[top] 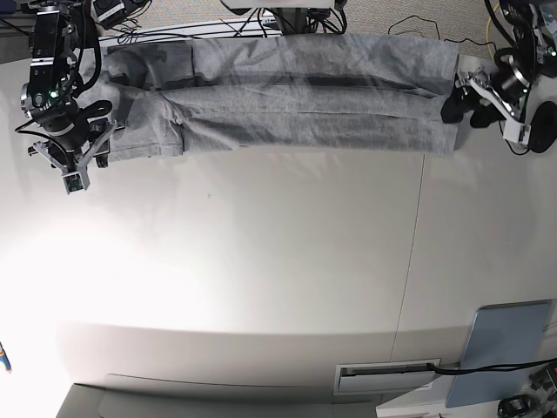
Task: Fold the T-shirt properly
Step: 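Grasp the folded strip's end with the left gripper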
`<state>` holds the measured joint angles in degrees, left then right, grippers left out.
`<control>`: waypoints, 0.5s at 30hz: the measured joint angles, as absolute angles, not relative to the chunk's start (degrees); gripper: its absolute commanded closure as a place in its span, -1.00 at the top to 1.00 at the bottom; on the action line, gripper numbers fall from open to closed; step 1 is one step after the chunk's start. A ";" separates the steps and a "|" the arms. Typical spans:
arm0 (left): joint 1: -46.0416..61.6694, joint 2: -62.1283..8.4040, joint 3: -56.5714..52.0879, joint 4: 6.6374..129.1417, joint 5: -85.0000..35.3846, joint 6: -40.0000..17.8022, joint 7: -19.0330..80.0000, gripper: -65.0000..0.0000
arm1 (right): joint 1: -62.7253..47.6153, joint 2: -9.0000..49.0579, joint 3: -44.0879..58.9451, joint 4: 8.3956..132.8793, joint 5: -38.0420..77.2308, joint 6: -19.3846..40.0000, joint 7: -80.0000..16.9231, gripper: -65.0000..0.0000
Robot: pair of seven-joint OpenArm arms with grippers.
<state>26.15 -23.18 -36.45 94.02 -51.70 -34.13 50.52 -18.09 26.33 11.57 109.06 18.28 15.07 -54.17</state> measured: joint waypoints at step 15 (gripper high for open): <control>26.02 -19.38 -36.45 93.73 -45.84 -31.33 50.68 0.43 | -18.09 26.33 11.57 109.06 18.28 15.07 -54.65 -0.29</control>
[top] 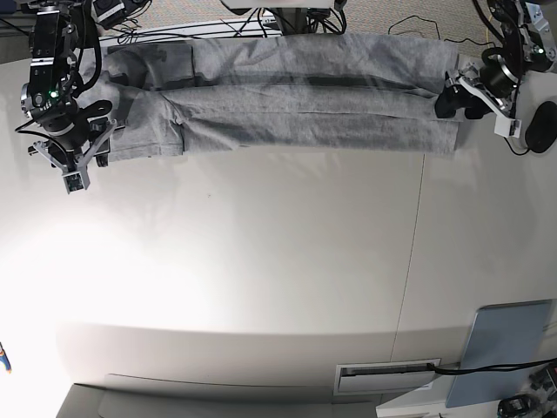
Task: Fold the T-shirt properly
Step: 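Grasp the folded strip's end with the left gripper, then lift the strip end with the left gripper toward the right gripper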
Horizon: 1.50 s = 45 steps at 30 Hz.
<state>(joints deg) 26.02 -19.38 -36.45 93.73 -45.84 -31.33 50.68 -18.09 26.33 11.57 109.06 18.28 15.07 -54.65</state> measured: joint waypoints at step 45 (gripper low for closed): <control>25.89 -24.60 -36.53 92.58 -45.12 -31.00 50.09 -1.00 | -18.09 26.35 11.57 109.06 18.28 15.07 -54.83 -0.29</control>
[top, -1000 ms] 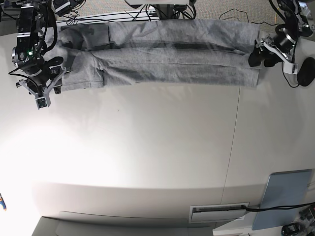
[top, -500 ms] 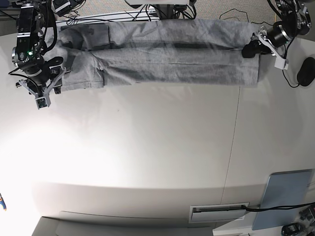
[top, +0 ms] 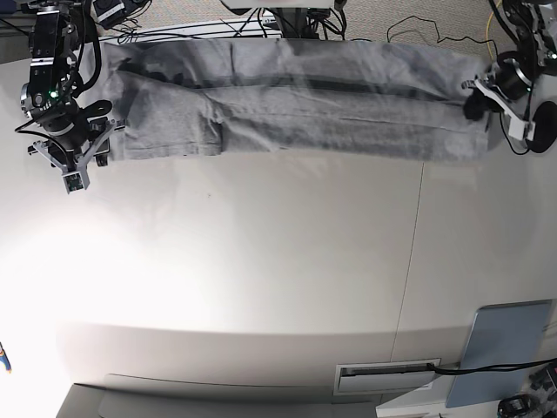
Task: Fold the T-shirt properly
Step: 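Lift the strip end with the left gripper toward the right gripper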
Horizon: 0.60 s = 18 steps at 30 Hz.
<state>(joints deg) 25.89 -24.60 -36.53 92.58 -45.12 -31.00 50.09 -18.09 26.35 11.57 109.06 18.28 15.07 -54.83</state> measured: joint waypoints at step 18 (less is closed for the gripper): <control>35.03 -12.21 -19.25 125.21 -53.76 -28.38 61.73 -1.00 | -18.06 26.37 11.57 109.01 18.28 15.09 -54.13 -0.29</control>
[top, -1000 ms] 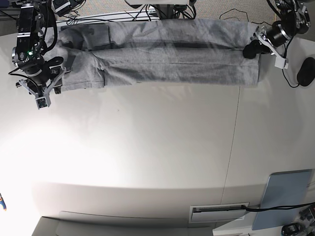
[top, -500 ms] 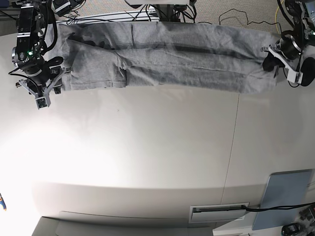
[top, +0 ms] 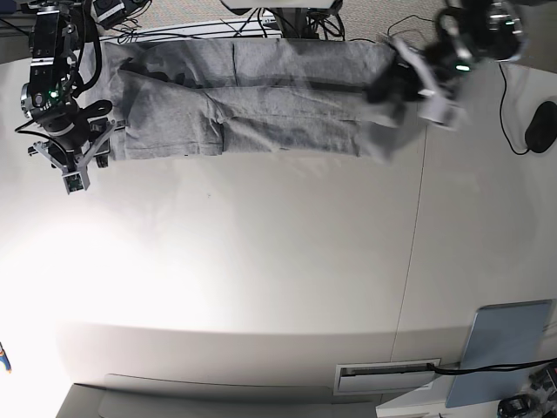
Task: Fold the T-shirt properly
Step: 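Lift the strip end with the left gripper toward the right gripper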
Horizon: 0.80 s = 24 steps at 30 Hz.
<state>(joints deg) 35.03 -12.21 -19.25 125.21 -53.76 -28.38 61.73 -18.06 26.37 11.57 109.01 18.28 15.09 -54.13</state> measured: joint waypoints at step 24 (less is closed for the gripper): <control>30.94 -7.51 6.42 123.35 -32.32 -11.99 49.25 -0.77 | -18.09 26.35 11.57 109.01 18.31 15.16 -53.34 -0.29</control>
<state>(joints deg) 30.94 -7.51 6.42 123.35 -32.32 -11.99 49.25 -18.09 26.35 11.57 109.01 18.31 15.16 -53.34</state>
